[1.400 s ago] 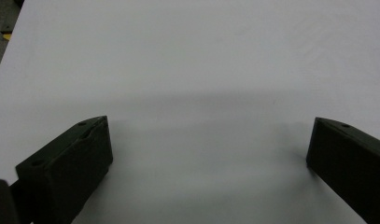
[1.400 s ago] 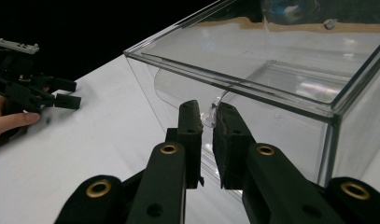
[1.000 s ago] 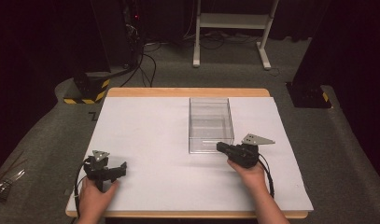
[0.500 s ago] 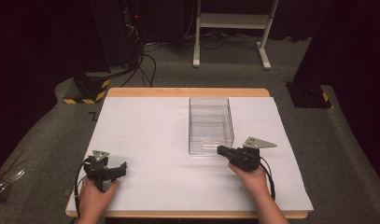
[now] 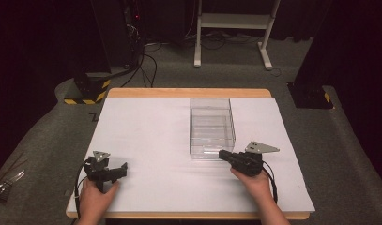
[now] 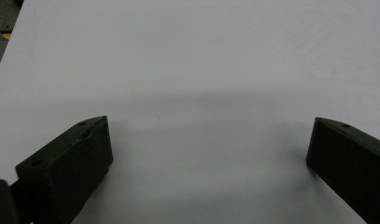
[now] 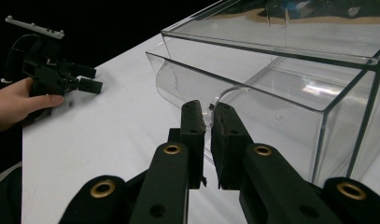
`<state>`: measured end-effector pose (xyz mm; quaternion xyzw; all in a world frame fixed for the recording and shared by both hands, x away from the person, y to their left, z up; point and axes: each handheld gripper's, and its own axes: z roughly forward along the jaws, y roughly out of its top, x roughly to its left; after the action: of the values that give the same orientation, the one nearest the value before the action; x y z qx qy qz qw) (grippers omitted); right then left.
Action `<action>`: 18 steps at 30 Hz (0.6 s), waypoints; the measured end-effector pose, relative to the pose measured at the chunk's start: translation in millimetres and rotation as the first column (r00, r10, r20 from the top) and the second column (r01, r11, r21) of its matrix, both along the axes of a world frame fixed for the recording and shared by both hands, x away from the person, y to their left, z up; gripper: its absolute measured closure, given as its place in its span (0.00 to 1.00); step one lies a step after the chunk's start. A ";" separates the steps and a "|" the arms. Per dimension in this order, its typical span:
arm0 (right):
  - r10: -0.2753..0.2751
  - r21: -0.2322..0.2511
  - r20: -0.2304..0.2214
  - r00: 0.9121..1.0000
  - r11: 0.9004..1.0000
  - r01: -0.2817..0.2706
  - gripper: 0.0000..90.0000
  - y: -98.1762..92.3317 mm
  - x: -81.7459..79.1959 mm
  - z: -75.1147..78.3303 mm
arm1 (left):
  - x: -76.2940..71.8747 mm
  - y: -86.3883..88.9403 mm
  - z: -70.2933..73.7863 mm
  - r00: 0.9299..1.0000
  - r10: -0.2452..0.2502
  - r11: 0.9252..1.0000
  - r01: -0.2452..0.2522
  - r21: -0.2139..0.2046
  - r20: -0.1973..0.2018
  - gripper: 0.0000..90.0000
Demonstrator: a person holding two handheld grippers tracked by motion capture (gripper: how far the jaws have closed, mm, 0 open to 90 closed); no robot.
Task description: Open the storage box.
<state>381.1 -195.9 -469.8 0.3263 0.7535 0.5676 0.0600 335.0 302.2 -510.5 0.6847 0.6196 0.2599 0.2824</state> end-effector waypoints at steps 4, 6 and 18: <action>0.005 -0.002 0.004 1.000 1.000 -0.005 0.93 -0.5 -2.8 -0.2 | 0.0 0.0 0.0 1.000 0.000 1.000 0.000 0.000 0.000 0.00; 0.007 0.001 0.003 1.000 1.000 -0.007 0.93 -1.0 -5.1 -0.5 | 0.0 0.1 0.0 1.000 -0.001 1.000 0.001 0.001 0.000 0.00; 0.015 -0.001 0.006 1.000 1.000 -0.015 0.93 -2.0 -13.4 -0.4 | 0.0 0.0 0.0 1.000 0.000 1.000 0.000 0.000 0.000 0.00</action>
<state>367.7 -197.9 -470.2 0.3188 0.7562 0.5685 0.0580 335.0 302.2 -510.5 0.6848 0.6195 0.2599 0.2824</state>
